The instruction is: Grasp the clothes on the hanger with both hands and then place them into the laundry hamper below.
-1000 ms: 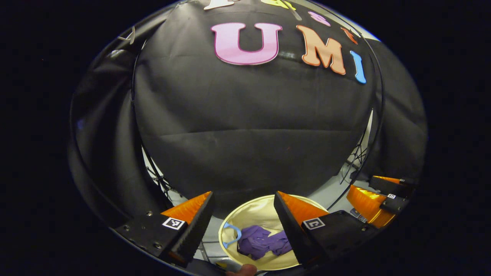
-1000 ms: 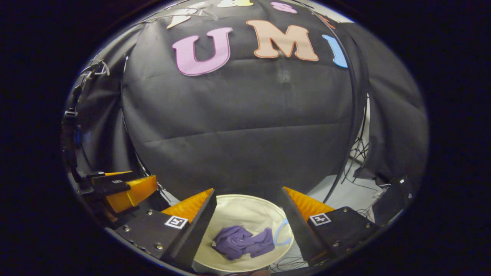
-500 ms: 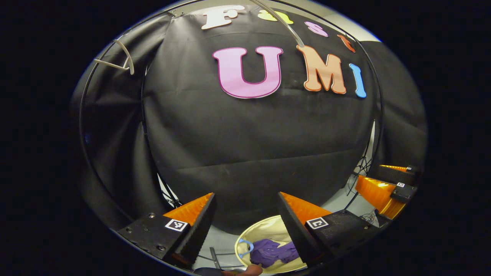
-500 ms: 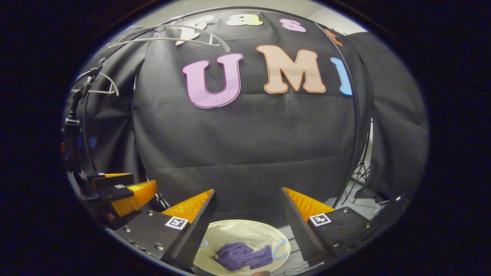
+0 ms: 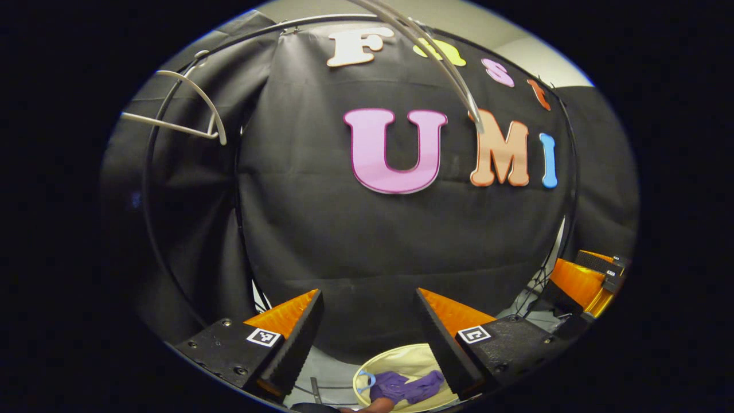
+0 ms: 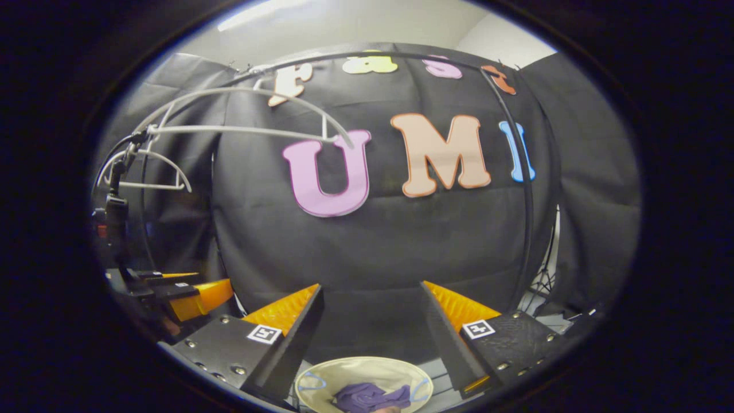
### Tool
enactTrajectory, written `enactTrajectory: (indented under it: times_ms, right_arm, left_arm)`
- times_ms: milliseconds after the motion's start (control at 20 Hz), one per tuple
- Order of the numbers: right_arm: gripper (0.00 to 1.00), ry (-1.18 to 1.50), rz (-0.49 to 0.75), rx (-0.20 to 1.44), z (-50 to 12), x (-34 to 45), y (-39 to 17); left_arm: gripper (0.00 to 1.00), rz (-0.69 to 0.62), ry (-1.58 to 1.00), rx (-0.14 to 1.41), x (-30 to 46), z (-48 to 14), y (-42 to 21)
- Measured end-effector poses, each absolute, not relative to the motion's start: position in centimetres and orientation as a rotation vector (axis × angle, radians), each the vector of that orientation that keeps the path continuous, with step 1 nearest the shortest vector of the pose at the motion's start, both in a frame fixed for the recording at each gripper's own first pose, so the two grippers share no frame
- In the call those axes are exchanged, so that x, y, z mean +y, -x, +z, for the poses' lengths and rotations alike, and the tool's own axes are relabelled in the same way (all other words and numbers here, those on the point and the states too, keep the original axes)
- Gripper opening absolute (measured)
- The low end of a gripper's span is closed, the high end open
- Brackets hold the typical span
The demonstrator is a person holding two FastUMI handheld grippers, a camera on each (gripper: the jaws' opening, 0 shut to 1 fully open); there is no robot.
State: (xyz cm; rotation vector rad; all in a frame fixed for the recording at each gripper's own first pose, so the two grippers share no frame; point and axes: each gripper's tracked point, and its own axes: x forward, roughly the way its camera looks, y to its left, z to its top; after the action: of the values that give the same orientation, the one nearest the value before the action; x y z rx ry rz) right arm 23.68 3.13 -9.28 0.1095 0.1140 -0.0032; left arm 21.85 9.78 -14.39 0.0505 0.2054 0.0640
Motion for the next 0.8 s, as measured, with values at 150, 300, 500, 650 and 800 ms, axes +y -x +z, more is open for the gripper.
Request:
enactTrajectory:
  times_ms: [150, 300, 500, 650, 800]
  right_arm:
    - [0.98, -0.108, 0.044, 0.089, -4.9, 3.9, -22.7]
    - [0.96, -0.092, 0.056, 0.059, -1.0, 3.8, -21.4]
    - [0.99, -0.075, 0.058, 0.023, 2.7, 3.2, -19.1]
    - [0.99, -0.083, 0.085, 0.001, 5.1, 3.8, -17.4]
    - [0.99, -0.076, 0.101, -0.018, 6.1, 3.6, -15.8]
  left_arm:
    - [0.97, 0.031, -0.051, 0.168, 9.1, -10.6, -20.6]
    - [0.97, -0.003, -0.040, 0.114, 8.2, -6.6, -19.2]
    - [0.96, -0.008, -0.052, 0.079, 7.9, -2.6, -17.3]
    - [0.96, -0.032, -0.033, 0.033, 7.2, 0.0, -16.1]
    - [0.96, -0.044, -0.027, 0.001, 6.6, 1.6, -14.6]
